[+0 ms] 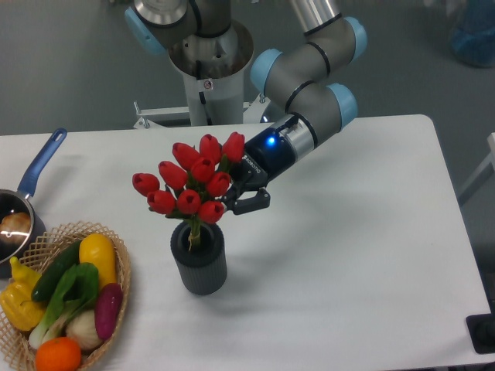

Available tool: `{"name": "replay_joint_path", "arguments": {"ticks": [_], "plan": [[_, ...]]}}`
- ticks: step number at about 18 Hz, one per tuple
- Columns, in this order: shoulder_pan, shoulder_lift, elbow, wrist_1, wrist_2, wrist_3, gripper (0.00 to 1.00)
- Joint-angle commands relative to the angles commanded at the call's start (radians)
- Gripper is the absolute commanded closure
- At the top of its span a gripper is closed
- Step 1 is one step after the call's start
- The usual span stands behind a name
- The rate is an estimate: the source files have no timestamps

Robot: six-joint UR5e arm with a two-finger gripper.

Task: Pick up the flowers from the vase
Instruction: 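Lift the gripped tulip bunch up and out of the grey vase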

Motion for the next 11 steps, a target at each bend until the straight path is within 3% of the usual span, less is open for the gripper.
{"name": "replay_joint_path", "arguments": {"ticks": [11], "plan": [[0.025,0.020,0.026,0.000,-0.067,-0.072,0.58]]}}
